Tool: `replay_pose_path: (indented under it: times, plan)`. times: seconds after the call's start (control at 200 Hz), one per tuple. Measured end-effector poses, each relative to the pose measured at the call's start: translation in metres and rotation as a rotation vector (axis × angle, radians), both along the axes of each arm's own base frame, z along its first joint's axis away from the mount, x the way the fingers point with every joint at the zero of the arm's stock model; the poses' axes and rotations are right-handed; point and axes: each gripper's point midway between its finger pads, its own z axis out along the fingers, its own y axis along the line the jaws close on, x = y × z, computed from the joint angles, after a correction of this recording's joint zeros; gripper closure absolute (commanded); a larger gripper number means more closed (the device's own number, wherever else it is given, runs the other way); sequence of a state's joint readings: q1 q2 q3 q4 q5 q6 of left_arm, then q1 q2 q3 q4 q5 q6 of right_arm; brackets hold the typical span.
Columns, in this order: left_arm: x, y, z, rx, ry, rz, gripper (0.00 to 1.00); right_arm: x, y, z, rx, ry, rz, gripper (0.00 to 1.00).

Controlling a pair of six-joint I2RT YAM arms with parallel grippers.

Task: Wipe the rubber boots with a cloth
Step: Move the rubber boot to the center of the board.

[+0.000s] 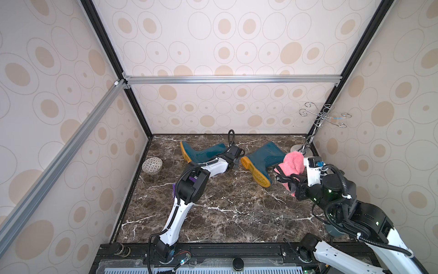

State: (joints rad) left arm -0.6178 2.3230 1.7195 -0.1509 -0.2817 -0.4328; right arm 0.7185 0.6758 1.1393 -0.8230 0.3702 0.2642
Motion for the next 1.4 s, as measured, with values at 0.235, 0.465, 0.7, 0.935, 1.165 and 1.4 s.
replay_pose_path:
  times: [0.235, 0.465, 0.7, 0.935, 1.165, 1.4]
  plan:
    - [-0.021, -0.001, 0.007, -0.005, 0.016, -0.029, 1.0, 0.0, 0.0, 0.0, 0.0, -0.001, 0.0, 1.0]
    - [-0.04, -0.006, 0.018, -0.015, 0.021, -0.062, 1.0, 0.0, 0.0, 0.0, 0.0, -0.001, 0.0, 1.0]
    - [-0.055, -0.033, 0.041, -0.065, -0.007, -0.146, 1.0, 0.0, 0.0, 0.0, 0.001, -0.001, 0.0, 1.0]
    - [-0.074, -0.06, 0.041, -0.1, -0.009, -0.236, 1.0, -0.002, -0.003, 0.004, 0.01, -0.013, -0.004, 1.0]
    - [-0.099, -0.071, 0.054, -0.11, -0.018, -0.288, 1.0, -0.006, -0.009, 0.009, 0.024, -0.035, -0.019, 1.0]
    - [-0.137, -0.075, 0.085, -0.151, -0.059, -0.341, 1.0, -0.004, -0.009, 0.003, 0.026, -0.006, -0.037, 1.0]
